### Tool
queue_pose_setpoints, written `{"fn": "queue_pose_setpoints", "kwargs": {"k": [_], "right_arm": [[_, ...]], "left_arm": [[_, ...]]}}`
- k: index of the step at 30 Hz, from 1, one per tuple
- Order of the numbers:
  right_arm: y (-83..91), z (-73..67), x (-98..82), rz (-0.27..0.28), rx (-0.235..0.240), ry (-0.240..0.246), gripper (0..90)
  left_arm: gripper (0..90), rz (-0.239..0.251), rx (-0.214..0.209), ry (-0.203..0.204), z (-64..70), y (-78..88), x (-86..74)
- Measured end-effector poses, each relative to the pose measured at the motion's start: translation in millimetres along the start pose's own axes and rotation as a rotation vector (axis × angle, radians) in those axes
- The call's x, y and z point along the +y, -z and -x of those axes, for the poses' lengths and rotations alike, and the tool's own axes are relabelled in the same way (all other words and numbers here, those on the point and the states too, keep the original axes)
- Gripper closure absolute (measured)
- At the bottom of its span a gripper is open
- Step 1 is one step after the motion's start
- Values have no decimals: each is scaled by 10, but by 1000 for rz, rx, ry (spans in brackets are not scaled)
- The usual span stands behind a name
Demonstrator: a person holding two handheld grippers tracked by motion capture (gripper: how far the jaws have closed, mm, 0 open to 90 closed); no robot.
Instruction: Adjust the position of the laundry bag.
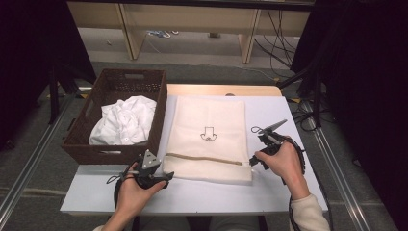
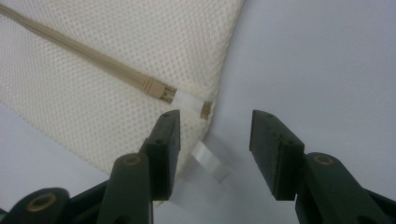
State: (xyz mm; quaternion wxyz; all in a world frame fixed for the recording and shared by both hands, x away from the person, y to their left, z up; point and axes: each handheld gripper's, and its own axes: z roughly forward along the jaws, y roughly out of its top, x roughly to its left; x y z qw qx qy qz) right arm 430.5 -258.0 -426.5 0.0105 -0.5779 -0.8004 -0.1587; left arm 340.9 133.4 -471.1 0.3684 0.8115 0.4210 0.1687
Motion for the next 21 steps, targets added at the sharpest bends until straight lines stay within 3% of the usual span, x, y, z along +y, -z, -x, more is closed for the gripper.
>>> {"fn": "queue_pose_setpoints", "kwargs": {"k": [5, 6, 15, 17, 19, 20, 21], "right_arm": [[-3, -28, 5, -58, 16, -55, 535], [-9, -18, 6, -67, 13, -55, 533], [6, -37, 18, -64, -1, -85, 553], [10, -47, 23, -73, -1, -88, 559], [0, -82, 25, -69, -7, -97, 566], [2, -93, 29, -76, -7, -93, 572], [-17, -128, 18, -76, -7, -100, 579]], "left_arm": [[411, -34, 19, -15, 0, -63, 56], [424, -41, 18, 1, 5, -87, 62], [483, -79, 51, 3, -3, -185, 113], [483, -80, 44, 21, -9, -209, 104], [483, -88, 52, 10, -20, -210, 101], [484, -82, 47, 32, -14, -224, 96], [495, -97, 33, 27, -27, -219, 98]]}}
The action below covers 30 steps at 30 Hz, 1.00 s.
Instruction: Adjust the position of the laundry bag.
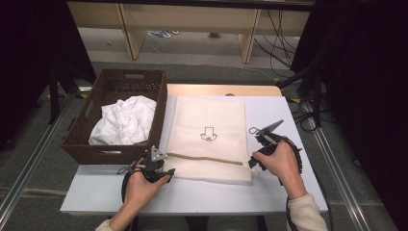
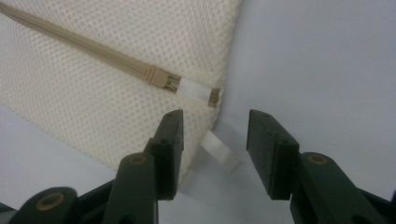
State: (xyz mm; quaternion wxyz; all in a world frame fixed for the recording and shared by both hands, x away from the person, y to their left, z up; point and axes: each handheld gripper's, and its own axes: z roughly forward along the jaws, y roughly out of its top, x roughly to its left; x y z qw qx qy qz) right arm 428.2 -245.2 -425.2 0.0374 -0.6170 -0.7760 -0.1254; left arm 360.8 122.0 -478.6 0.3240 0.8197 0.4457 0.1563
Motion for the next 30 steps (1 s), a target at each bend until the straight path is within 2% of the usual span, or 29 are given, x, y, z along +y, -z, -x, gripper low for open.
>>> {"fn": "queue_pose_setpoints", "kwargs": {"k": [1, 2, 4, 5, 6, 8, 9, 10, 11, 12, 13, 14, 15, 16, 17, 20, 21, 22, 23, 24, 25, 26, 27, 29, 30], "right_arm": [[0, 0, 0, 0, 0, 0, 579], [-16, -13, -2, -10, -2, 2, 581], [-52, -25, 2, -21, 0, 18, 586], [-104, -45, 7, -16, 0, 27, 591], [-104, -45, 7, -16, 0, 27, 591], [-132, -65, 18, -66, 0, 25, 593], [-186, -41, 22, -56, -6, 75, 596], [-186, -41, 22, -56, -6, 75, 596], [-213, -34, 18, -40, -17, 98, 595], [-228, -59, 10, -38, -26, 67, 595], [-224, -69, 20, -56, -20, 63, 593], [-195, -107, 15, -88, -2, 24, 592], [-200, -117, 8, -72, -7, 23, 590], [-187, -119, 13, -87, -6, 28, 589], [-200, -99, 17, -68, -7, 62, 586], [-206, -123, 22, -89, 0, 35, 578], [-216, -121, 26, -91, -6, 45, 578], [-240, -102, 27, -72, -9, 77, 580], [-256, -87, 32, -70, -12, 95, 580], [-286, -91, 34, -64, -31, 96, 591], [-297, -75, 30, -69, -27, 131, 605], [-297, -75, 30, -69, -27, 131, 605], [-313, -98, 20, -57, -35, 112, 623], [-296, -131, 29, -91, -56, 105, 661], [-287, -169, 26, -113, -64, 70, 689]], "left_arm": [[495, 6, -2, 15, 3, -15, -2], [502, -4, 7, -2, -8, -17, -5], [513, -21, -4, 5, -17, -29, -9], [524, -10, -7, 17, -13, -43, -10], [524, -19, 0, 17, -27, -51, -9], [535, -6, -4, 33, -27, -58, -8], [541, -11, 6, 30, -29, -55, -9], [541, -13, 25, 20, -26, -56, -14], [537, -11, 19, 21, -10, -46, -17], [532, -19, 16, 20, -4, -32, -19], [518, -14, 16, 27, 3, -17, -23], [501, -17, 18, 22, -1, 5, -25], [483, -3, 30, 26, -1, 8, -28], [464, 0, 31, 36, -6, 10, -32], [446, -7, 38, 28, -25, 10, -37], [401, -15, 42, 49, -31, -39, -66], [401, -39, 31, 42, -43, -46, -66], [407, -46, 22, 38, -47, -52, -68], [410, -34, 26, 35, -47, -57, -68], [449, -34, 19, 39, -48, -59, -62], [477, -34, 19, 39, -48, -59, -62], [477, -46, 8, 23, -54, -51, -58], [508, -37, 8, 20, -36, -53, -60], [595, -39, -8, -4, -8, -49, -54], [635, -41, -10, -7, -3, -57, -50]]}}
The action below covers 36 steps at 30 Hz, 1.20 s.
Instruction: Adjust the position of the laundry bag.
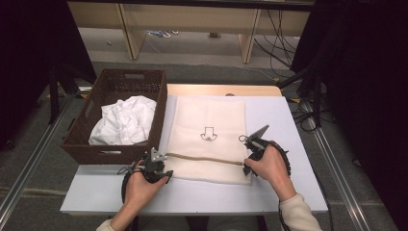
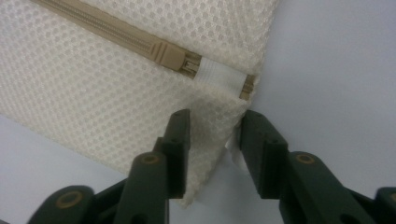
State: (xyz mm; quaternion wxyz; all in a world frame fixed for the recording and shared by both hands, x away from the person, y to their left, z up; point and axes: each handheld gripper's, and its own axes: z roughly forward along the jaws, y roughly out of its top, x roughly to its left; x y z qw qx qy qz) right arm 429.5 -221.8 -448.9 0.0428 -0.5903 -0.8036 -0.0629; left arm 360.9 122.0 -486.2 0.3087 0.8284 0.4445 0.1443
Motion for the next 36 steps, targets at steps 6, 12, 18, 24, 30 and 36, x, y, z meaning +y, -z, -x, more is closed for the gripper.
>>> {"fn": "queue_pose_setpoints", "kwargs": {"k": [6, 12, 18, 24, 30, 36], "right_arm": [[-18, -9, -1, 3, -25, -10, 808], [-11, -16, 10, -9, -15, -25, 866], [29, 15, -21, 10, -13, -27, 870], [84, 71, -53, 18, -6, 6, 871], [116, 59, -103, 9, -3, -25, 870], [99, 116, -152, 39, 3, 30, 870]], "left_arm": [[817, 23, -41, 15, 13, -12, 6], [852, 24, -48, 23, 18, 1, 6], [854, 40, -73, 31, 50, 104, 16], [853, 46, -69, 8, 91, 173, 9], [853, 45, -81, 11, 143, 221, -18], [855, 43, -92, -17, 166, 270, -40]]}}
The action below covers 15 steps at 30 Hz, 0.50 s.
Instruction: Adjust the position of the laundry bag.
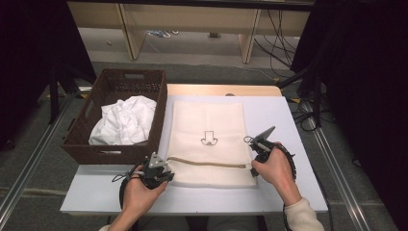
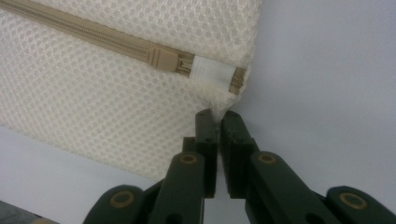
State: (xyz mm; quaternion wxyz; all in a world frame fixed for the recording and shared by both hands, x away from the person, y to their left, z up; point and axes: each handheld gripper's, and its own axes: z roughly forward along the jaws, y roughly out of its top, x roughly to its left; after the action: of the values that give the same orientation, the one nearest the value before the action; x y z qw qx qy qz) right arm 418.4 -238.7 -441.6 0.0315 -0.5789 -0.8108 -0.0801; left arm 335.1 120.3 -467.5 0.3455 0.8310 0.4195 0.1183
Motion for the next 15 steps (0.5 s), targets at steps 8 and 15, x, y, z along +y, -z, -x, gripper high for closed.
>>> {"fn": "queue_pose_setpoints", "kwargs": {"k": [8, 15], "right_arm": [[22, -16, -78, 21, 7, -21, 870], [95, -40, -150, 28, 7, -33, 870]], "left_arm": [[855, -3, -6, -3, 49, 46, -15], [854, 0, -18, 2, 114, 71, -76]]}}
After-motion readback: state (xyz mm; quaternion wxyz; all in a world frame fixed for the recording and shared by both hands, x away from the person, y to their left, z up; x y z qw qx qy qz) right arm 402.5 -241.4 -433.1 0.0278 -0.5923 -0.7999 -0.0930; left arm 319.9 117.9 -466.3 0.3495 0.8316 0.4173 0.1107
